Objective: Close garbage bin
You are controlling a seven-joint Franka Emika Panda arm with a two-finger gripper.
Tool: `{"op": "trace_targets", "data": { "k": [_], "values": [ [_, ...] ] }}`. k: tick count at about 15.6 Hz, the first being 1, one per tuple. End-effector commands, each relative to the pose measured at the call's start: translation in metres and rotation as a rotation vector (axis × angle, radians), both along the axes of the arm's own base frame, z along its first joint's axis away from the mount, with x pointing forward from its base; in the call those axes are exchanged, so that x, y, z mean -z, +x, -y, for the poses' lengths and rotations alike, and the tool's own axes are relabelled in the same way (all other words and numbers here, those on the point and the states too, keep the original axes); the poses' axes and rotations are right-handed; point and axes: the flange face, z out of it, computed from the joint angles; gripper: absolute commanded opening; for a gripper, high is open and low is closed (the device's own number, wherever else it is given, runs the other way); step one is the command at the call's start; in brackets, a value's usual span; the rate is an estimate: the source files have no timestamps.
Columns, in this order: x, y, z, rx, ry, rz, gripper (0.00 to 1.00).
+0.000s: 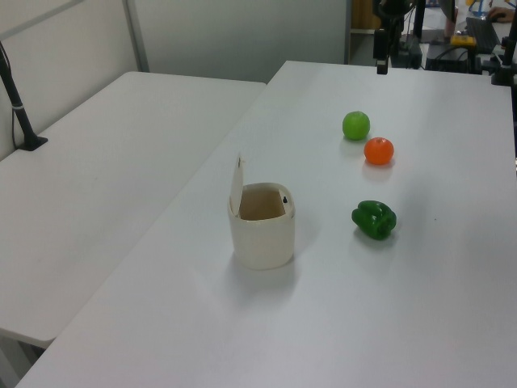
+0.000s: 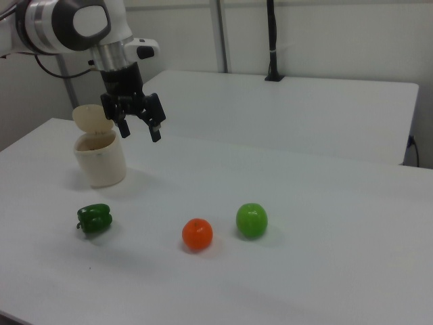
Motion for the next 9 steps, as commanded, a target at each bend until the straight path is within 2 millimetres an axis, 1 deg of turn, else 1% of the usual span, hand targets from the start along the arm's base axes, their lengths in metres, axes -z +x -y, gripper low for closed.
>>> {"op": "trace_targets", "data": {
  "k": [1, 9],
  "values": [
    [-0.0031, -0.0119, 0.0039, 0.008, 0.0, -0.03, 1.0],
    [-0.0043, -0.0112, 0.0047, 0.01, 0.0, -0.023, 1.0]
  ]
}}
